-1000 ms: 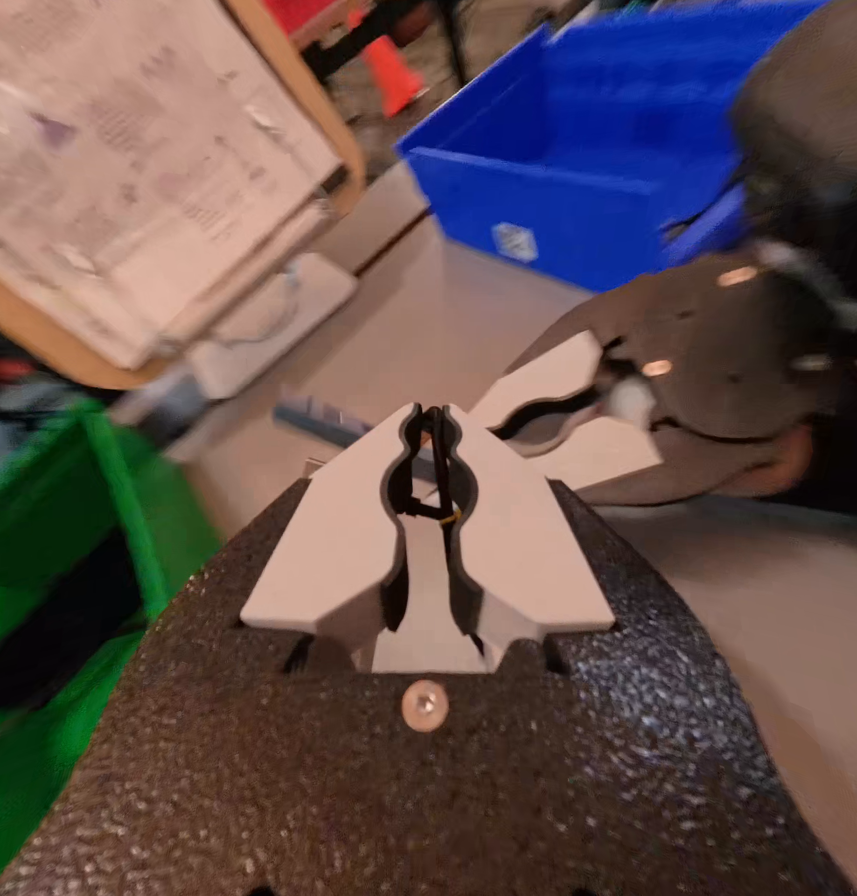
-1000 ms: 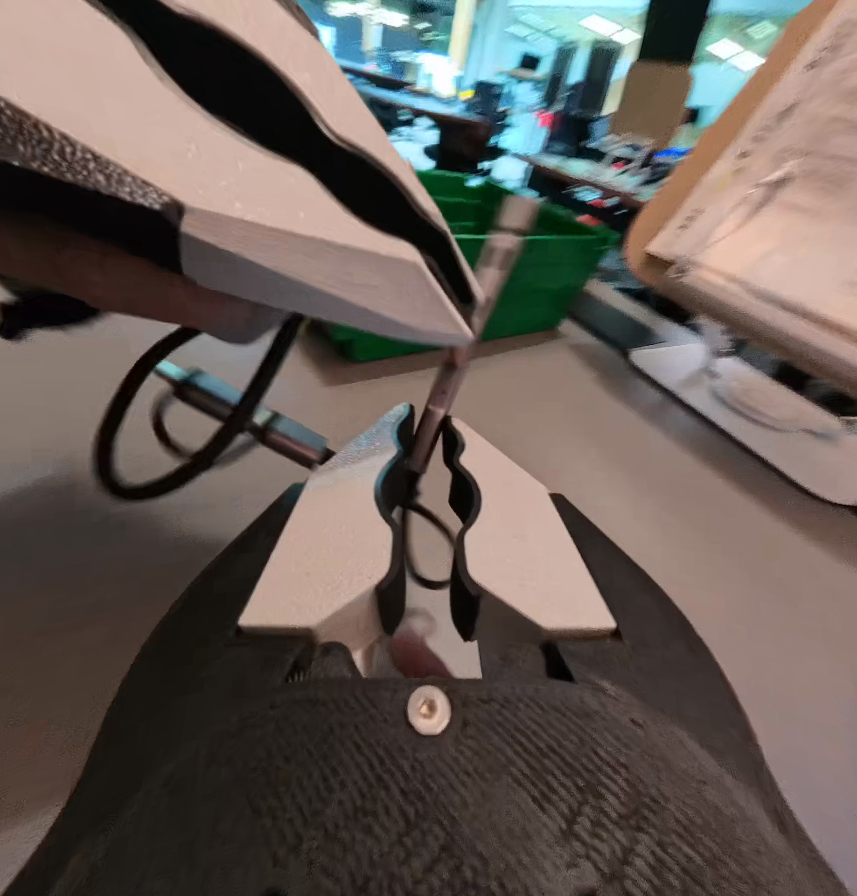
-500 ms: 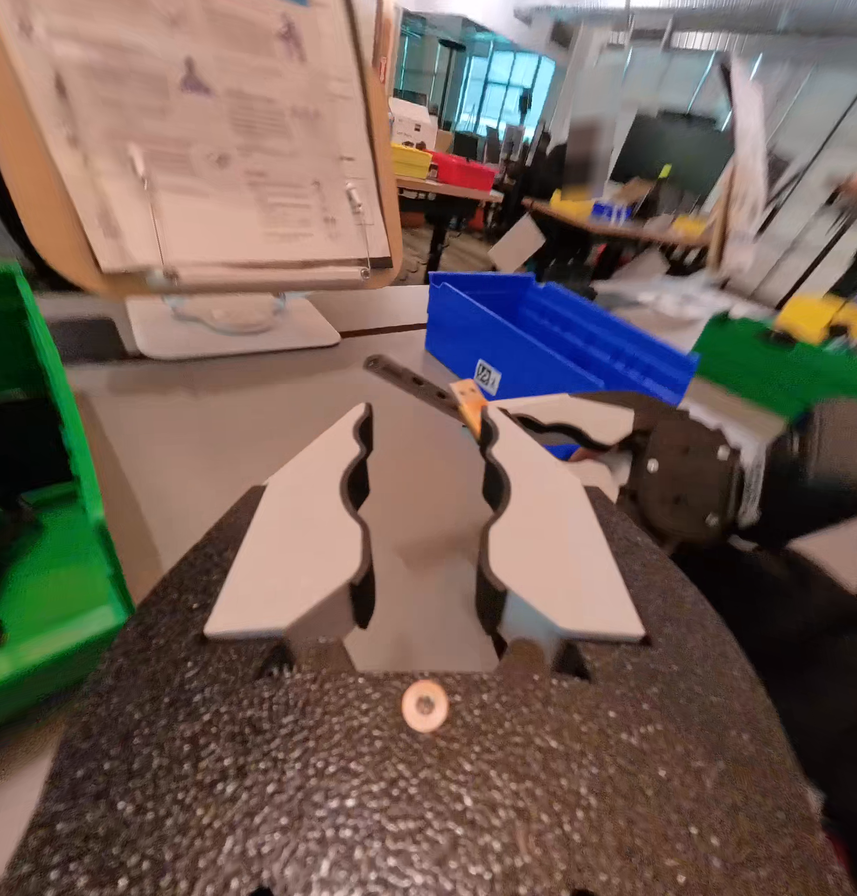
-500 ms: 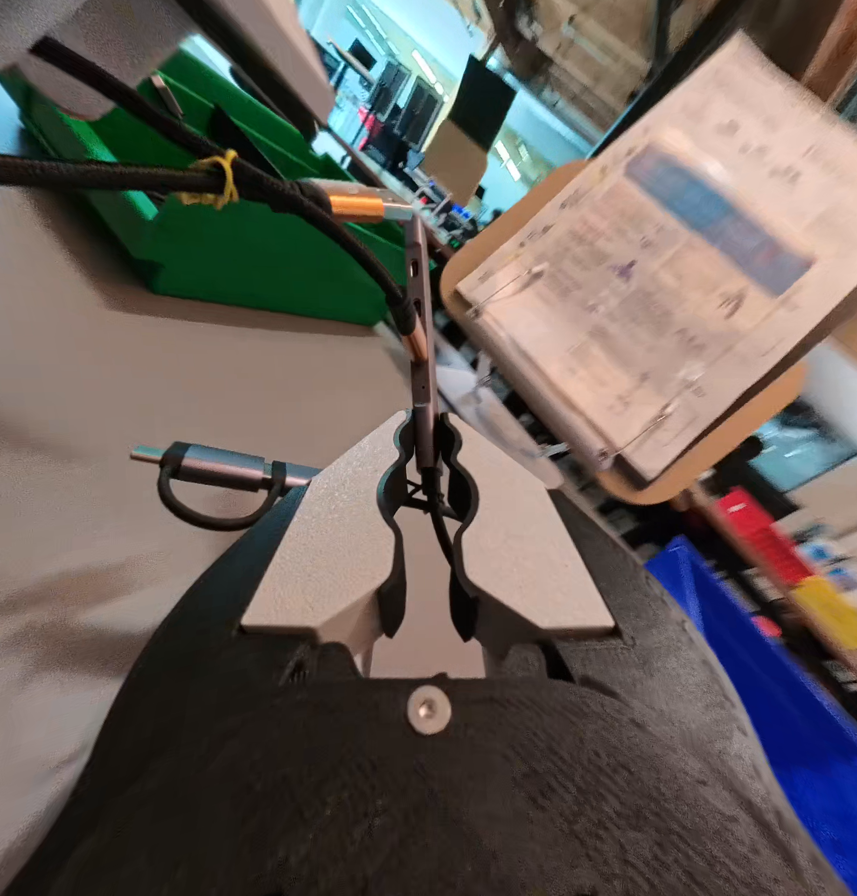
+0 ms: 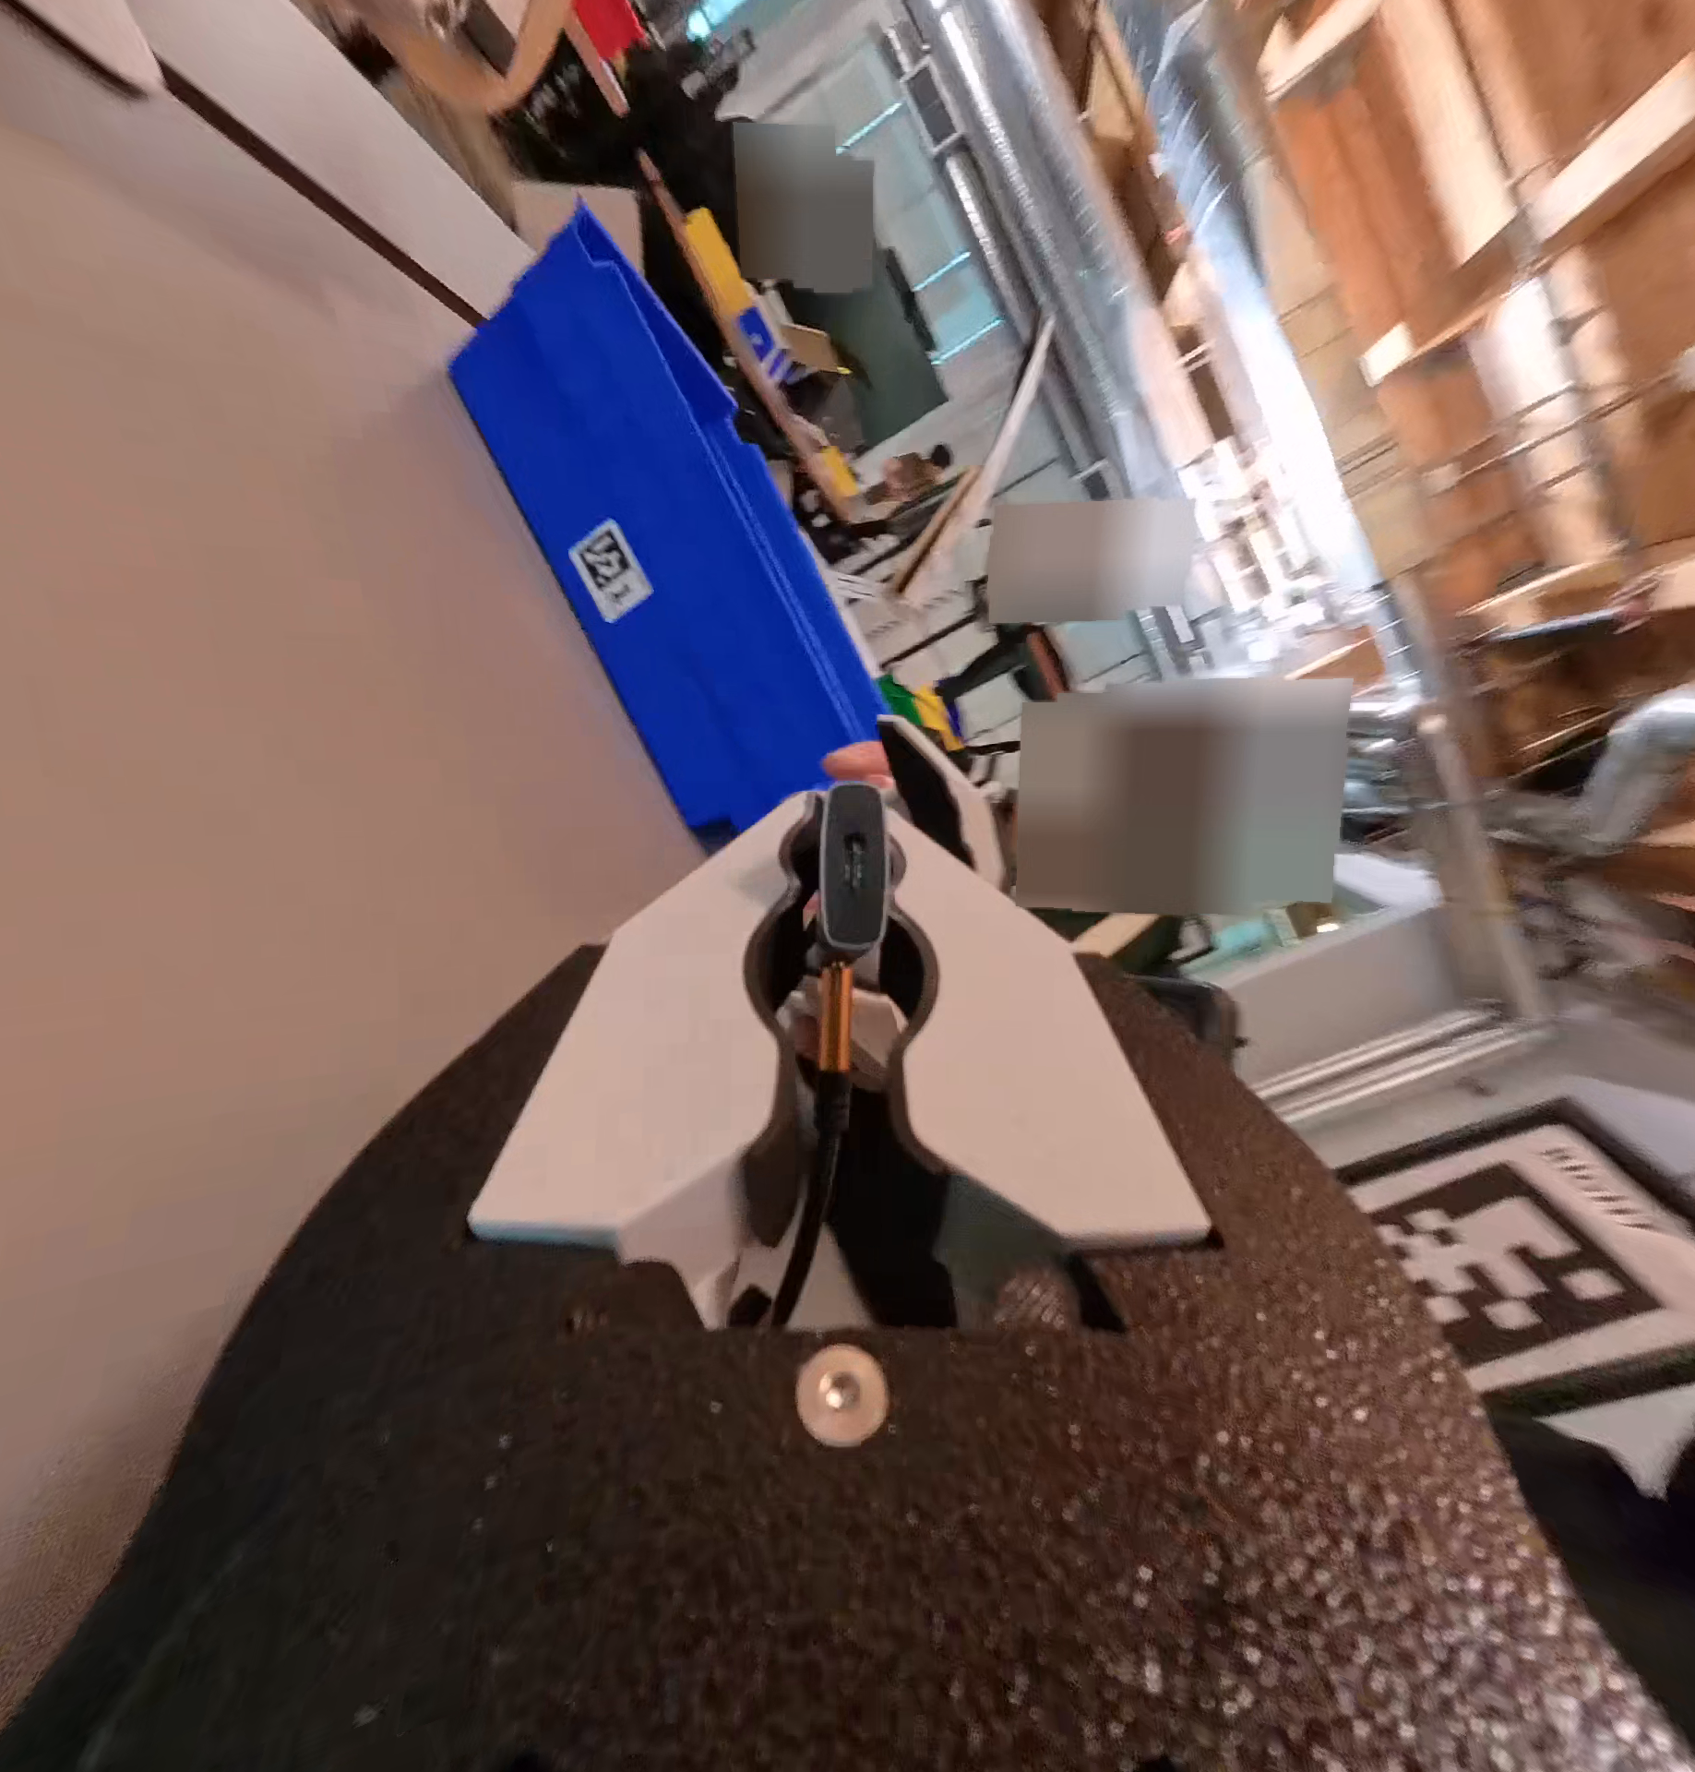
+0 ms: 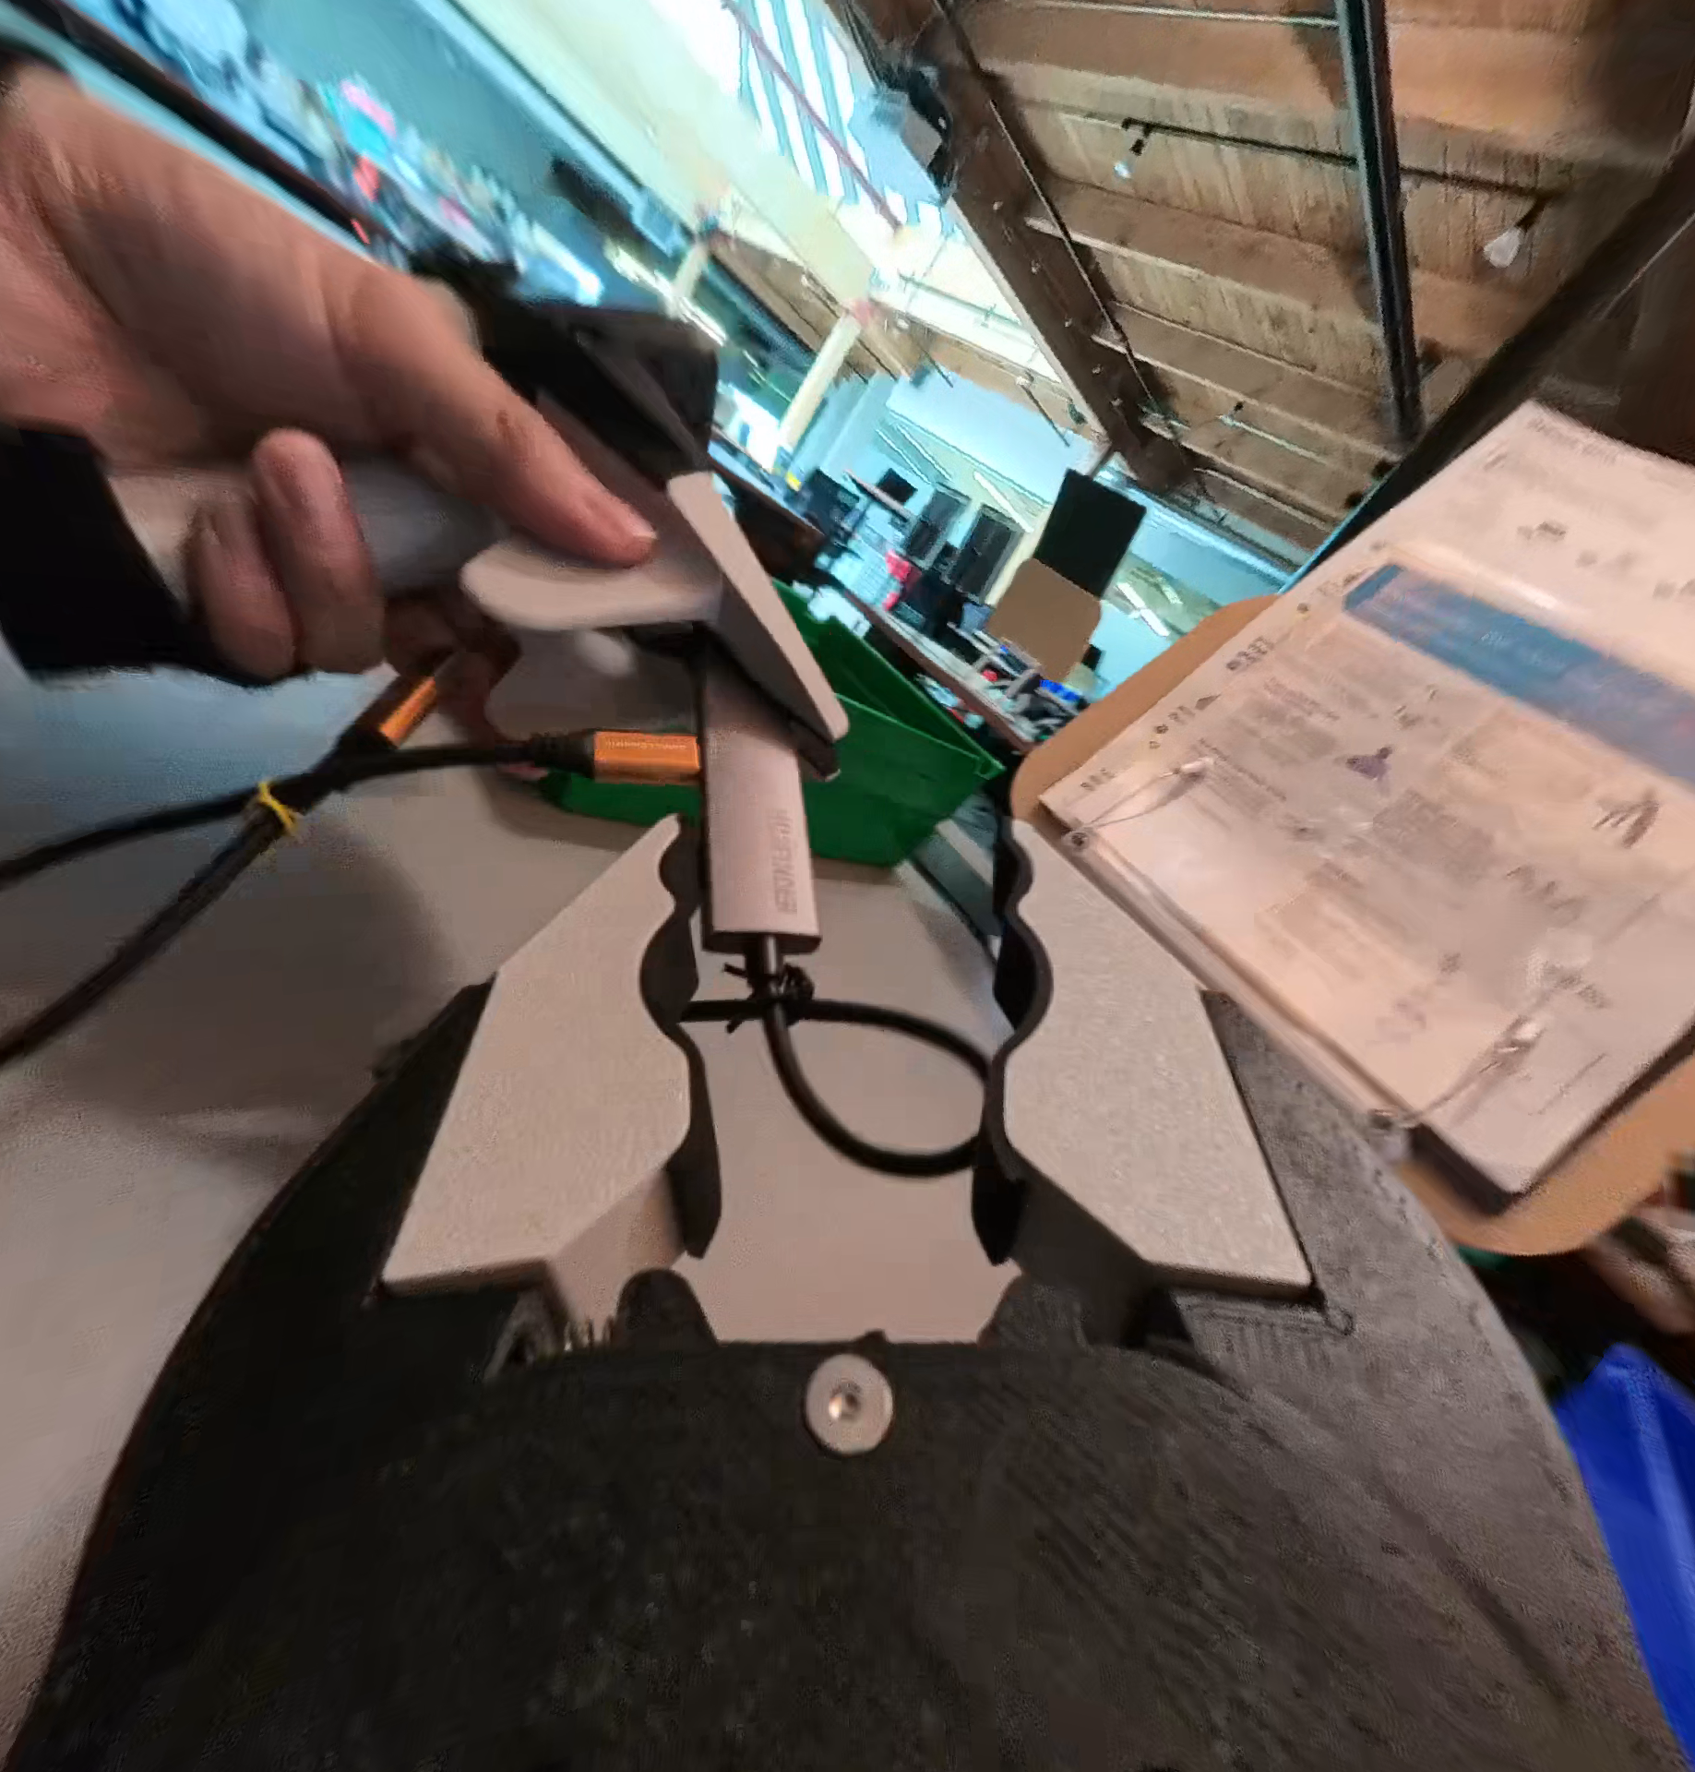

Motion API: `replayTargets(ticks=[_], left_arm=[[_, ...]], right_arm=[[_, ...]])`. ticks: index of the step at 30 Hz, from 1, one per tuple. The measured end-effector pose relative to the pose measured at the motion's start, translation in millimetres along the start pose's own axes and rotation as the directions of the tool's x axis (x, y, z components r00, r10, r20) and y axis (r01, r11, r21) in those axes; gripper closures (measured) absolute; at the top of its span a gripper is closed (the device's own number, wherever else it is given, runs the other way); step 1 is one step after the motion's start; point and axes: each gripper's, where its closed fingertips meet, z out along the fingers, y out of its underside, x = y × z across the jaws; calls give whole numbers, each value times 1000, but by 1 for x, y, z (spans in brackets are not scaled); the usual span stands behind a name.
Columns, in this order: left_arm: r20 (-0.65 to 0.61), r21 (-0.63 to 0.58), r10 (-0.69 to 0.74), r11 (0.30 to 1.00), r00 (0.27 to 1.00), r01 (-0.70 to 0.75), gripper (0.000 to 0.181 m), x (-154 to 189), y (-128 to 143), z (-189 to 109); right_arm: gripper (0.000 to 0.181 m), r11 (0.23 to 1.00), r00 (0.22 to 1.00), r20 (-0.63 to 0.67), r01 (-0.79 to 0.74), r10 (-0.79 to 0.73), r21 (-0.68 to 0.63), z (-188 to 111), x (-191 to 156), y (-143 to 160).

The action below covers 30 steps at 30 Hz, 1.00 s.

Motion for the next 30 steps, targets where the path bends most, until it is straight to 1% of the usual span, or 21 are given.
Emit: replayTargets(ticks=[2, 4, 6, 9, 13, 15, 17, 19, 21, 22, 25, 27, 28, 30], left_arm=[[-53, 1, -60, 998, 997, 60, 176, 2, 1, 0], [-87, -5, -103, 995, 991, 103, 177, 3, 2, 2], [-129, 8, -155, 988, 979, 157, 177, 5, 1, 2], [-148, 32, -203, 977, 968, 210, 176, 3, -1, 2], [-124, 75, -215, 971, 969, 225, 176, -1, -3, 5], [-127, 78, -217, 971, 968, 228, 175, 1, -2, 7], [-119, 86, -200, 974, 972, 211, 175, 1, -4, 8], [-114, 90, -186, 976, 976, 197, 176, 1, -5, 8], [-123, 103, -174, 977, 977, 187, 176, 4, -6, 8], [-127, 116, -182, 973, 975, 197, 176, 5, -7, 8], [-128, 153, -187, 967, 974, 205, 176, 7, -8, 10], [-169, 137, -168, 972, 971, 192, 175, 14, -6, 10], [-203, 134, -129, 978, 971, 158, 171, 22, -5, 9], [-262, 200, -19, 977, 965, 73, 159, 41, -15, 0]], right_arm=[[126, 997, 996, 63, -72, 70, 33, -2, -4, -1], [134, 993, 987, 132, -101, 93, 61, -3, -14, -6], [139, 989, 983, 149, -123, 111, 76, -3, -16, -10], [137, 986, 979, 138, -160, 152, 50, -1, -14, -6], [139, 989, 979, 144, -146, 144, 7, 2, -19, 0], [154, 990, 972, 187, -141, 140, -11, 2, -27, 1], [156, 988, 973, 170, -152, 153, -21, 3, -25, 1], [157, 976, 959, 181, -217, 217, -18, 3, -23, -1], [158, 955, 939, 189, -297, 288, 23, 1, -18, -7], [158, 949, 936, 185, -312, 299, 46, 0, -16, -9], [158, 942, 930, 191, -329, 313, 58, -2, -14, -10], [158, 912, 894, 245, -403, 374, 77, -6, -12, -15], [158, 882, 859, 297, -461, 417, 96, -11, -11, -20], [158, 783, 752, 415, -607, 512, 134, -23, -5, -30]])
